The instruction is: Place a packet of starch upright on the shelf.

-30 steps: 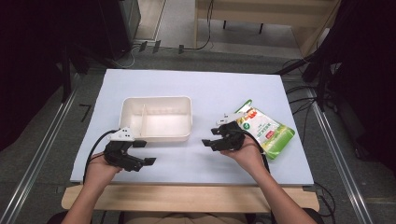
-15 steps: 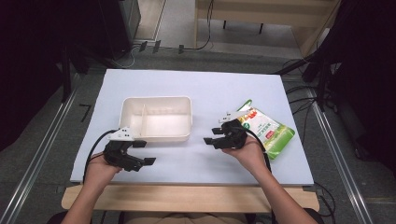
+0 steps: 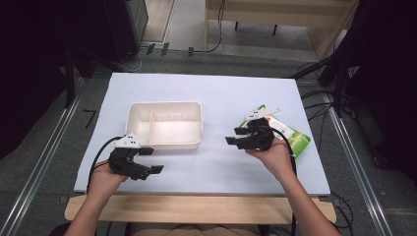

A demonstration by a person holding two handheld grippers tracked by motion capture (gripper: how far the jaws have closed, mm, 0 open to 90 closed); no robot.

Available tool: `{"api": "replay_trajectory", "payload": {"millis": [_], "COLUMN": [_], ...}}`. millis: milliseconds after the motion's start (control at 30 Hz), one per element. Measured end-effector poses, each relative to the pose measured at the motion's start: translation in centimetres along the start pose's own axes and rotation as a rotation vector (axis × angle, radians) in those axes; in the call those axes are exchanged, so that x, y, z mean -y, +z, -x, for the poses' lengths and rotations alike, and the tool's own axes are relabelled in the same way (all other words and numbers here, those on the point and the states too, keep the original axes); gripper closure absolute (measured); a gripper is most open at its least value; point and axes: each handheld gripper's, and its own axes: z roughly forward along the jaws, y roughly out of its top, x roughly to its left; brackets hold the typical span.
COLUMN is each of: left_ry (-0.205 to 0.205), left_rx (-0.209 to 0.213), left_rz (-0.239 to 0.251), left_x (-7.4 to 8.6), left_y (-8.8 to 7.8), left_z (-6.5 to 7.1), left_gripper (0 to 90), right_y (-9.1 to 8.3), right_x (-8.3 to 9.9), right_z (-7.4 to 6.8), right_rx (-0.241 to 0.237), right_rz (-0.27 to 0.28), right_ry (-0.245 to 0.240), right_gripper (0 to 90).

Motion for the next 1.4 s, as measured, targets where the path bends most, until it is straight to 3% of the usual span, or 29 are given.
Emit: {"api": "replay_trajectory", "payload": {"millis": [233, 367, 500, 633, 700, 800, 900, 1067, 1100, 1267, 1300, 1333, 1400], "left_ry": [-0.001, -0.002, -0.007, -0.01, -0.012, -0.014, -0.018, -0.028, -0.026, -0.03, -0.031, -0.037, -0.038], "left_rx": [-0.003, -0.009, -0.011, -0.02, -0.021, -0.029, -0.036, -0.043, -0.045, -0.056, -0.057, -0.059, -0.06], "left_rz": [-0.003, -0.005, 0.001, 0.001, 0.01, 0.003, 0.003, 0.01, 0.009, 0.007, 0.011, 0.011, 0.012], "left_x": [0.1, 0.1, 0.3, 0.5, 0.7, 0.8, 1.1, 1.4, 1.5, 1.7, 1.8, 1.9, 2.0], "left_y": [0.0, -0.1, -0.3, -0.4, -0.6, -0.8, -1.1, -1.3, -1.4, -1.7, -1.7, -1.8, -1.9], "left_z": [-0.1, 0.0, 0.1, 0.2, 0.2, 0.3, 0.3, 0.4, 0.4, 0.5, 0.5, 0.5, 0.5], "left_gripper": [21.3, 21.3, 21.2, 21.2, 21.2, 21.2, 21.2, 21.2, 21.2, 21.2, 21.2, 21.2, 21.1], "right_y": [-2.3, -2.9, -3.5, -3.5, -3.3, -3.2, -3.2, -3.0, -2.8, -2.3, -2.1, -1.6, -1.4], "right_x": [-0.3, -0.3, -0.1, 0.2, 0.5, 0.5, 0.3, 0.3, 0.3, 0.4, 0.5, 0.5, 0.6], "right_z": [1.9, 2.6, 4.3, 5.8, 7.2, 7.9, 9.6, 11.0, 12.0, 13.9, 14.3, 15.1, 15.5], "right_rx": [0.036, 0.05, 0.08, 0.106, 0.141, 0.162, 0.194, 0.233, 0.266, 0.285, 0.293, 0.296, 0.313], "right_rz": [0.039, 0.046, 0.06, 0.059, 0.047, 0.044, 0.054, 0.046, 0.039, 0.03, 0.026, -0.019, -0.035], "right_ry": [0.032, 0.044, 0.073, 0.112, 0.146, 0.156, 0.186, 0.209, 0.233, 0.288, 0.305, 0.329, 0.323], "right_gripper": [47.2, 47.6, 50.5, 52.0, 54.4, 56.7, 66.2, 75.9, 82.5, 90.0, 90.0, 90.0, 90.0]}}
